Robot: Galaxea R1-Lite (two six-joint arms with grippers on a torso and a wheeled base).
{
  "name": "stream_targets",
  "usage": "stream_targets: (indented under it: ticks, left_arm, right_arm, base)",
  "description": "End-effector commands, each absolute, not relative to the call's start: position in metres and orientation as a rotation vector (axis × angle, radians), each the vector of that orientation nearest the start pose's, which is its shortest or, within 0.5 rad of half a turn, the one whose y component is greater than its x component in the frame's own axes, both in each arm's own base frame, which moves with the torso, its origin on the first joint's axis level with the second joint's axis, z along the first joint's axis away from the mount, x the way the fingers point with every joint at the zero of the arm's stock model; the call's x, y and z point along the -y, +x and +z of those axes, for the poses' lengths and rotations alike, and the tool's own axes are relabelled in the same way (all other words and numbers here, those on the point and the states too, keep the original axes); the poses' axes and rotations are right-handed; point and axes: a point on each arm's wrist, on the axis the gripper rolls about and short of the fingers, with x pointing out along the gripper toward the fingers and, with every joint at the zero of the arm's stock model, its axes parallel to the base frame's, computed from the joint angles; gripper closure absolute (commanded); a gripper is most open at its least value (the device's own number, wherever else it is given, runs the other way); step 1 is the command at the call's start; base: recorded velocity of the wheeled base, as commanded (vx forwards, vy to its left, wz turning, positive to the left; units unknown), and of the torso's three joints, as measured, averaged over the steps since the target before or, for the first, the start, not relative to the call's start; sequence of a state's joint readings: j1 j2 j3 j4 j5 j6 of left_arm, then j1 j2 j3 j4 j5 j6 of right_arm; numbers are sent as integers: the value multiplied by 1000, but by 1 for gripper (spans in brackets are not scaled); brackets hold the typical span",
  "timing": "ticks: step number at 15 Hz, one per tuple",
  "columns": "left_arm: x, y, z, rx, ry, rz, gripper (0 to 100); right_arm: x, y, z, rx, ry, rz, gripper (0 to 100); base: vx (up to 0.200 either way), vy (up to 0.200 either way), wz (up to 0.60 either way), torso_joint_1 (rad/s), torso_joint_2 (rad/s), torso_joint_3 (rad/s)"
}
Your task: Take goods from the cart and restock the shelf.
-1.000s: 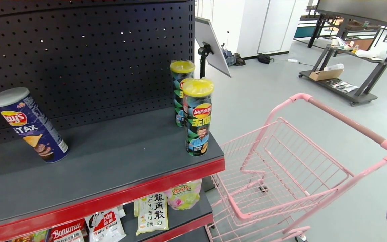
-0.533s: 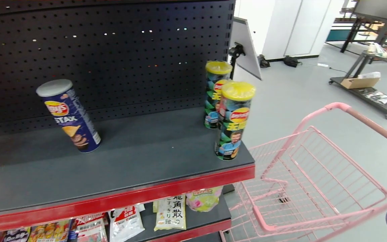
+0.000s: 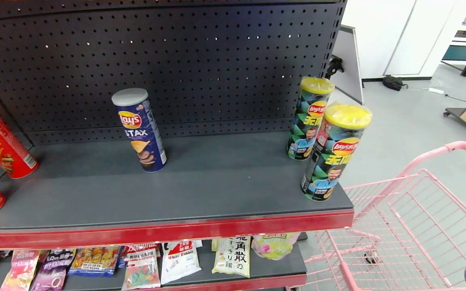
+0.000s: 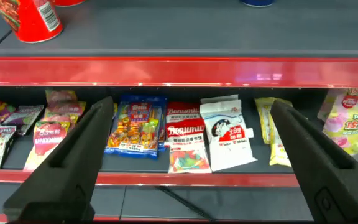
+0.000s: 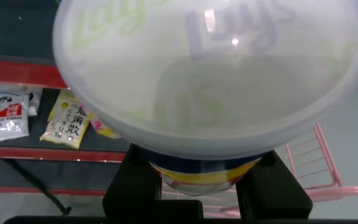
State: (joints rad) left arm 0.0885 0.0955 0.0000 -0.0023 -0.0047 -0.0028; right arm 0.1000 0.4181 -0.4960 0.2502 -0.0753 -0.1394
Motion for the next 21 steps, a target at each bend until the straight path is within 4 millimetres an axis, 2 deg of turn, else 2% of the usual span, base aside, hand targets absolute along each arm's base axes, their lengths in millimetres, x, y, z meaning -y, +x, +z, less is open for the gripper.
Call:
stream_targets:
  ticks: [1, 3, 13, 17, 21]
  left_arm:
    - [1, -15, 78, -92, -7, 84, 0]
    - [1, -15, 78, -92, -7, 84, 0]
    - [1, -15, 78, -92, -7, 84, 0]
    - [1, -15, 78, -92, -7, 84, 0]
    - [1, -15, 78, -92, -7, 84, 0]
  right_arm:
    - [4, -20, 179, -116, -144, 49, 100]
    - [4, -26, 171, -94, -150, 59, 100]
    - [3, -29, 169, -81, -141, 189, 100]
    - [3, -28, 165, -88, -142, 203, 100]
    - [3, -28, 165, -94, -141, 205, 100]
  base:
    - [0, 200, 0, -17, -7, 7]
    - [0, 200, 0, 15, 2, 0]
    - [0, 200, 0, 0, 1, 1]
    - [0, 0, 0, 0, 0, 0]
    - [150, 0, 0, -4, 1, 2]
